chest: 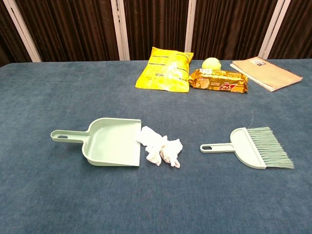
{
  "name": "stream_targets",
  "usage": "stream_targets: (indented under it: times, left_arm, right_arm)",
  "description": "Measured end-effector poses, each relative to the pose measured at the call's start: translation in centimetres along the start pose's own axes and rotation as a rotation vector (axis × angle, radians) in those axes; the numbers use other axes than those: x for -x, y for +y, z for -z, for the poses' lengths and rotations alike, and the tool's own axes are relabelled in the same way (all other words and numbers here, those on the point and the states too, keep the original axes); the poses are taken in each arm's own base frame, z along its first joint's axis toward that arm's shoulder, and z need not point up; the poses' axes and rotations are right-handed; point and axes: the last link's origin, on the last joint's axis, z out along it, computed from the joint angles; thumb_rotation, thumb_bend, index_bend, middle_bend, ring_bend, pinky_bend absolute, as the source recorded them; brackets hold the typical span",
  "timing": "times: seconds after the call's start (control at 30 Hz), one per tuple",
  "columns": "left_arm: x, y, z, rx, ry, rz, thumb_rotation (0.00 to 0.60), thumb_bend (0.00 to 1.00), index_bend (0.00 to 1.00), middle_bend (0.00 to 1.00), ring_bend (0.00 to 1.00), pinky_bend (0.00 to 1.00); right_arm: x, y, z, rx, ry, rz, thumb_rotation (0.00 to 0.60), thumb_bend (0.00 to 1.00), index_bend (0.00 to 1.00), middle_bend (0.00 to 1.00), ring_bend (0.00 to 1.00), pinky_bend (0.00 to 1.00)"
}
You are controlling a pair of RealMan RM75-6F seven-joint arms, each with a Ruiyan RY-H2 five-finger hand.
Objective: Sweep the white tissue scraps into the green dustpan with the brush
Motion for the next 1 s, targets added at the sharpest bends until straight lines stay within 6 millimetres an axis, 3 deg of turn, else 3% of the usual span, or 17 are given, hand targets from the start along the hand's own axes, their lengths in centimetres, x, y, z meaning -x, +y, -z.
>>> stream_targets:
  times: [0.8, 0.87, 1.0]
  left_arm:
    - [0.0, 0.1, 0.1, 0.006, -0.007, 0.002, 0.6, 0.0, 0.0, 0.0, 0.0, 0.02]
    - [0.0, 0.1, 0.1, 0.009, -0.009, -0.003, 0.6, 0.0, 0.0, 0.0, 0.0, 0.02]
    - [0.0, 0.1, 0.1, 0.01, -0.01, -0.004, 0.6, 0.0, 0.0, 0.0, 0.0, 0.02]
  right_arm:
    - [-0.1, -0.3, 0.1, -0.014, 0.003, -0.012, 0.6, 0.34, 0.0, 0.0, 0.0, 0.01]
    - [-0.2, -0.5, -0.2, -0.024, 0.011, -0.022, 0.6, 0.34, 0.0, 0.06, 0.07, 0.12]
    - [-0.6, -1.3, -1.2, -0.047, 0.041, -0.043, 0.6, 0.34, 0.0, 0.45, 0.49, 0.56]
